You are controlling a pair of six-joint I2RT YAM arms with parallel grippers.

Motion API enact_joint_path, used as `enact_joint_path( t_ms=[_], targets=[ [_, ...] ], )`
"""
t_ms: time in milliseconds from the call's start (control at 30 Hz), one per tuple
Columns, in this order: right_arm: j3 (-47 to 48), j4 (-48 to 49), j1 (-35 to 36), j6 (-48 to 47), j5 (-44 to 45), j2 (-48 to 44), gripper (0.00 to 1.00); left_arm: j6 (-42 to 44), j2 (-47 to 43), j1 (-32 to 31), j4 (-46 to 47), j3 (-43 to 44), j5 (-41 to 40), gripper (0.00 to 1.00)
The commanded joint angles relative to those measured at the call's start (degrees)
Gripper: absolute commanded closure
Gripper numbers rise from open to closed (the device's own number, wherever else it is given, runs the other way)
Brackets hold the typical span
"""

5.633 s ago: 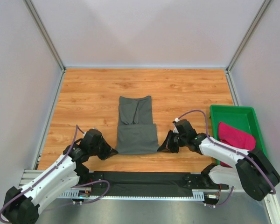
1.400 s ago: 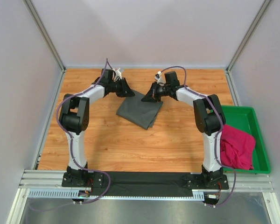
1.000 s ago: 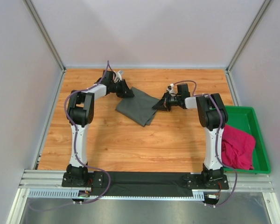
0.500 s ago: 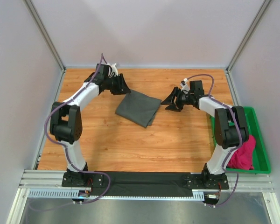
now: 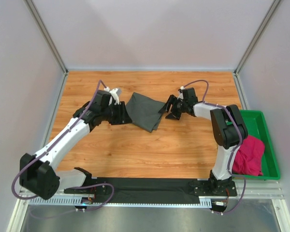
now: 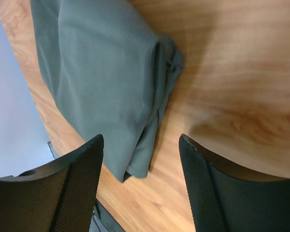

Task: Fold and stack the t-shirts
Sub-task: Neatly place the folded tshirt to the corner

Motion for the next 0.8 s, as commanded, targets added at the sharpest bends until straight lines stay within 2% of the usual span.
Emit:
enact_joint_path(
  t_ms=[0, 233, 467, 567, 600, 633, 700, 767],
  targets=[
    [4.71, 4.46, 0.51, 1.85, 3.9, 4.31, 0.35, -2.56, -8.08, -0.21, -4.27, -3.45, -3.27, 0.52],
    [11.3, 0.33, 1.12, 3.35, 5.31, 9.51, 0.44, -5.2, -20.66, -0.21, -8.05, -9.27, -7.84, 0.52],
    [11.66, -4.6, 2.35, 2.74, 8.47, 9.69, 0.53, -5.2, -23.22, -0.21, -10.69, -9.1, -9.42, 0.52],
    [11.57, -4.43, 2.97, 0.81, 8.74, 10.3, 0.66, -5.2, -23.66, -0.21, -11.13, -8.57, -10.22, 0.52],
    [11.74, -4.77, 3.06, -0.07, 9.09, 10.74, 0.76, -5.2, -23.66, -0.21, -11.22, -8.48, -10.22, 0.52],
    [12.01, -5.04, 3.15, -2.69, 9.18, 10.74, 0.81, -5.12, -23.57, -0.21, -11.22, -8.31, -10.22, 0.52],
    [12.97, -8.53, 3.06, -6.64, 10.14, 10.39, 0.9, -5.03, -23.57, -0.21, -11.57, -7.78, -10.13, 0.52],
    [15.78, -13.1, 2.97, -13.93, 12.94, 9.87, 0.94, -4.85, -23.57, -0.21, -11.66, -7.78, -9.78, 0.52]
  ],
)
